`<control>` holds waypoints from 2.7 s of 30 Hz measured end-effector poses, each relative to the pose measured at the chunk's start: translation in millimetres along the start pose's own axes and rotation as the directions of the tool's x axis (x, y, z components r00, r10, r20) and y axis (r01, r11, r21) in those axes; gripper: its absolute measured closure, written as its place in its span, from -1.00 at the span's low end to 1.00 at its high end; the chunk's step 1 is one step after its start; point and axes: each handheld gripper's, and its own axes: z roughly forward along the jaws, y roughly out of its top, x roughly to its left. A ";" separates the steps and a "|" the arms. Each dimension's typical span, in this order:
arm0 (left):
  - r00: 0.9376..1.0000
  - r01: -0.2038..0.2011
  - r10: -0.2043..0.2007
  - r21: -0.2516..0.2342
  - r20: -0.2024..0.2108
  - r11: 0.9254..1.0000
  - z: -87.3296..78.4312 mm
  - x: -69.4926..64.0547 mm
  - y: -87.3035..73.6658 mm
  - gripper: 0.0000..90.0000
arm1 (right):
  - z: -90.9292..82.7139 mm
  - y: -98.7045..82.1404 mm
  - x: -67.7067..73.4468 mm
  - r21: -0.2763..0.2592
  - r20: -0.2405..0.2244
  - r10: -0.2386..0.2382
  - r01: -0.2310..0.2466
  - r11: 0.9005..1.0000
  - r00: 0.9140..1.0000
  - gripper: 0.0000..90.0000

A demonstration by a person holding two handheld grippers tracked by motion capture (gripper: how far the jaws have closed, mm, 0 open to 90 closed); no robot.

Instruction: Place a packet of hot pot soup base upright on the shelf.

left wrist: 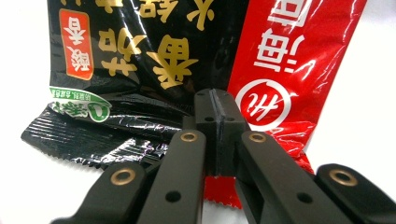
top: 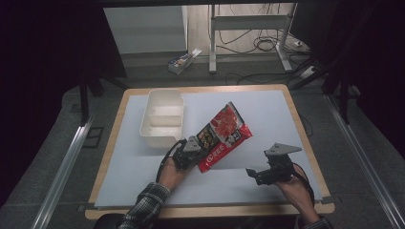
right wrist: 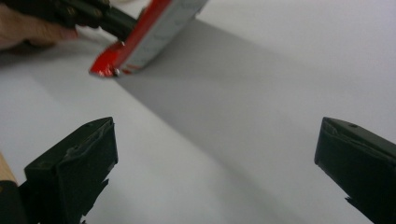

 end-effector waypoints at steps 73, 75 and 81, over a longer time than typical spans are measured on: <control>0.995 0.096 -0.096 -0.010 0.016 0.995 -69.1 -35.0 -20.6 -0.79 | 38.1 168.1 -17.0 -0.155 -0.101 0.096 -0.111 0.982 0.990 0.64; 0.996 0.090 -0.090 -0.001 0.002 0.996 -71.9 -36.1 -23.6 -0.80 | 37.7 173.5 -18.1 -0.158 -0.097 0.091 -0.105 0.982 0.991 0.64; 0.995 0.084 -0.082 0.037 -0.058 0.996 -87.3 -41.7 -42.8 -0.89 | 37.4 192.0 -22.0 -0.169 -0.095 0.089 -0.105 0.980 0.991 0.64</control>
